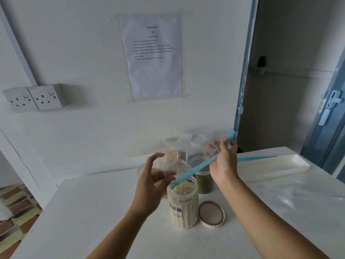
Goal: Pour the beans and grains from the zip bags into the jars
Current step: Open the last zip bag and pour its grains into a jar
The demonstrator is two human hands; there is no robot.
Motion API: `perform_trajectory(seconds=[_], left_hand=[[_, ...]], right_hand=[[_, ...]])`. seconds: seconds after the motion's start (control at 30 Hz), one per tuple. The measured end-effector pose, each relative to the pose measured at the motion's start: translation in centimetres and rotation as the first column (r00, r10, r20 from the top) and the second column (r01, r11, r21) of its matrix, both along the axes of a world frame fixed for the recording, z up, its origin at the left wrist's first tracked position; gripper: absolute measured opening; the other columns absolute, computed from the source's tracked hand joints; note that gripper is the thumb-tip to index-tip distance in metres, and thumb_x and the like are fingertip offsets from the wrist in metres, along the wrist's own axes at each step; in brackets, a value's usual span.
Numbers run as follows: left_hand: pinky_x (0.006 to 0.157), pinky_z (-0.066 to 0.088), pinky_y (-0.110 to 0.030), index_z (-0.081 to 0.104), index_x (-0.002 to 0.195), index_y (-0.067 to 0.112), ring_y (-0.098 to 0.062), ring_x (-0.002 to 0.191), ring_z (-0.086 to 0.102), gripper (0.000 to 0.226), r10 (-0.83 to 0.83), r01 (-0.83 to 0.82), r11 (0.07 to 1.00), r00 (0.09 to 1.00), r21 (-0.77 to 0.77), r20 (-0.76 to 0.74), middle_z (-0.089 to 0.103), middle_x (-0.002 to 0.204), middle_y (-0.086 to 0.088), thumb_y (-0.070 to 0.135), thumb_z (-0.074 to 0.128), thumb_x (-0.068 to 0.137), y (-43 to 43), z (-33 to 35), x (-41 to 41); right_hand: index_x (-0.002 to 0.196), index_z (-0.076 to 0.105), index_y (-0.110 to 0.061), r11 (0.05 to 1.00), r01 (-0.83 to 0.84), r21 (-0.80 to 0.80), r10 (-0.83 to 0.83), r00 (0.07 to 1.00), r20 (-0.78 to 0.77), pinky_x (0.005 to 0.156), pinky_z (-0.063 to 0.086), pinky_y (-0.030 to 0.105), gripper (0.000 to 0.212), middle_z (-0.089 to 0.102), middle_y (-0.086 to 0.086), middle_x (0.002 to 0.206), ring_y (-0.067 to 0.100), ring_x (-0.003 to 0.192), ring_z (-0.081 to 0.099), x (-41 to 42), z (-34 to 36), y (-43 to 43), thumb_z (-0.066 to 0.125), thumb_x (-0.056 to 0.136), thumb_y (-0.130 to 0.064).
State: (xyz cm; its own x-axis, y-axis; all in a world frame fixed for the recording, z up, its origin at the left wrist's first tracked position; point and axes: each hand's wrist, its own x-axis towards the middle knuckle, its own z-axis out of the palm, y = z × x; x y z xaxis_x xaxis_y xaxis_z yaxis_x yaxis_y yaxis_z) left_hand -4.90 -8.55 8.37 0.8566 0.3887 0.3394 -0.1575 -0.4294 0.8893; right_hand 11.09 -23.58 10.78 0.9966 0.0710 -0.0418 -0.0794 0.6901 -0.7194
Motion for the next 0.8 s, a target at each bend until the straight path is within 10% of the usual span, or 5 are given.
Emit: perform_trajectory(seconds=[0.47,0.8], left_hand=[[0.088,0.061,-0.039,0.077,0.100,0.026,-0.009,0.086,0.077,0.023,0.025,-0.025,0.999,1.000,0.021,-0.004,0.080,0.086,0.007,0.015,0.084,0.081,0.5,2.6,1.8],[0.089,0.061,-0.029,0.072,0.119,0.022,-0.006,0.094,0.075,0.043,-0.036,0.040,0.997,0.998,0.063,-0.056,0.080,0.095,0.009,0.007,0.084,0.081,0.6,1.4,0.8]], right_hand=[[0.132,0.040,-0.020,0.996,0.088,0.021,-0.082,0.977,-0.199,0.065,0.050,0.032,0.022,0.055,0.004,0.082,0.014,0.065,0.054,0.7,-3.6,0.3,0.039,0.111,-0.027],[0.130,0.044,-0.021,0.997,0.077,-0.018,-0.079,0.975,-0.209,0.063,0.050,0.031,0.020,0.055,0.002,0.078,0.013,0.061,0.053,0.7,-4.2,0.6,0.041,0.111,-0.027]])
